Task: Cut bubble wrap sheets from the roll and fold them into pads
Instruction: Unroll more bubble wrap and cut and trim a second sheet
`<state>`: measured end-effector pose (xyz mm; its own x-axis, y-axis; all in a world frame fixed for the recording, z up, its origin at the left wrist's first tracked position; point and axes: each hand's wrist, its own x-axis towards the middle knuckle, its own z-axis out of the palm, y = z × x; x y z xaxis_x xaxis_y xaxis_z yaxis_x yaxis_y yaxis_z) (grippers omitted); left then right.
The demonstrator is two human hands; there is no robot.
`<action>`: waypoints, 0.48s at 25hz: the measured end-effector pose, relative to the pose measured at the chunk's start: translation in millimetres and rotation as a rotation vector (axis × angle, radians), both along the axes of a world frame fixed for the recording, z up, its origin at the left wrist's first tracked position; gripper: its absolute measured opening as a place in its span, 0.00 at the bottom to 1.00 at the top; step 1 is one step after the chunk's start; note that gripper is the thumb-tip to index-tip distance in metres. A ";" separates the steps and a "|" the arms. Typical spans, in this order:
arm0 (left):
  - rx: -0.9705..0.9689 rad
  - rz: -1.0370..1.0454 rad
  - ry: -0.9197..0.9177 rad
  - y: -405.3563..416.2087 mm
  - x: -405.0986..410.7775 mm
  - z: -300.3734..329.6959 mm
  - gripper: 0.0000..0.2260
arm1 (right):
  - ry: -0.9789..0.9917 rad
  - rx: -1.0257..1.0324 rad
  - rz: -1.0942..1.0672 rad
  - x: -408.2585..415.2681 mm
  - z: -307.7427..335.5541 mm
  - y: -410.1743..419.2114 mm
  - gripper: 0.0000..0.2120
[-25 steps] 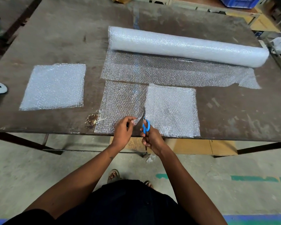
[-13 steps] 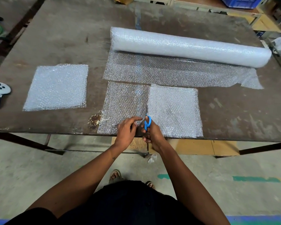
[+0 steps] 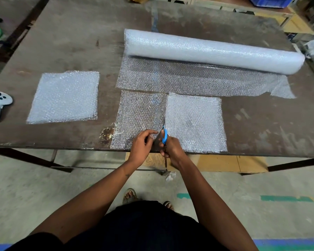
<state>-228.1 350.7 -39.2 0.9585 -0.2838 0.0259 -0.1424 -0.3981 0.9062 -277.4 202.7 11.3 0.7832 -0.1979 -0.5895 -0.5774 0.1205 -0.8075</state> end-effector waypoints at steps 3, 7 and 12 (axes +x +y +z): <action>-0.030 0.025 0.059 0.1 -0.2 3.2 0.16 | 0.009 -0.005 -0.010 0.5 0.6 -0.1 0.22; -0.112 0.094 0.117 -1.8 1.4 4.6 0.17 | 0.067 0.098 -0.046 1.4 -2.4 -0.3 0.28; -0.188 0.125 0.166 -2.8 1.8 8.6 0.16 | 0.077 0.139 -0.031 2.3 -1.3 -3.9 0.29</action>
<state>-226.4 348.0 -30.7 0.9814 -0.1680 -0.0930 0.0535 -0.2259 0.9727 -275.1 198.8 10.0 0.7294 -0.1336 -0.6710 -0.6311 0.2473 -0.7352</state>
